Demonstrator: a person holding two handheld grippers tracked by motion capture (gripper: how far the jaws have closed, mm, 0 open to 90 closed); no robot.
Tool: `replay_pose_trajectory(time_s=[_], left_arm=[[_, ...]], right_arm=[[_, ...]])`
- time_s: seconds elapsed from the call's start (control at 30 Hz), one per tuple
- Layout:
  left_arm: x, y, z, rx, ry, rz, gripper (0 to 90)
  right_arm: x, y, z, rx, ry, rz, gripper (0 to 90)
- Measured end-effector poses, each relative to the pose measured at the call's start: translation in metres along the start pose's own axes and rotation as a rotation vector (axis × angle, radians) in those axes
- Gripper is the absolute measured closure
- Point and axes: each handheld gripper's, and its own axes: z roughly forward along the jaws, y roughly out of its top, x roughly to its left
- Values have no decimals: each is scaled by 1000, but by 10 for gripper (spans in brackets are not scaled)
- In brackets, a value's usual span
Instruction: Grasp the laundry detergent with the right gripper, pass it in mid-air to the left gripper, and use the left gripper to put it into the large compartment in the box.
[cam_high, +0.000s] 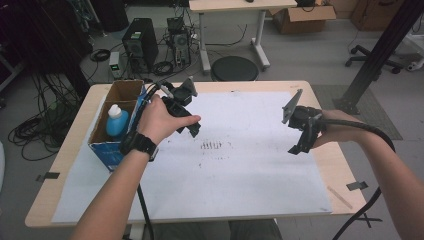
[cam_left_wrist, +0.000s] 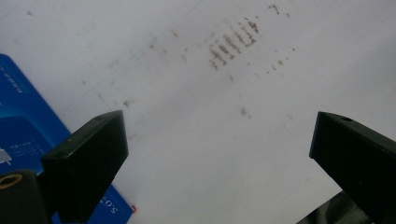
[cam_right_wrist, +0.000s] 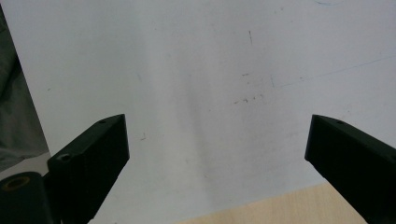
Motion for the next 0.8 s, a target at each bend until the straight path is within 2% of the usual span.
replay_pose_trajectory(time_s=[0.37, 0.8], left_arm=[[-5, 1, 3, 13, -23, 11, 49], [-6, 1, 1, 7, -17, 15, 49]], right_arm=[[1, -1, 1, 7, 3, -2, 58], [3, -3, 0, 1, -1, 2, 58]])
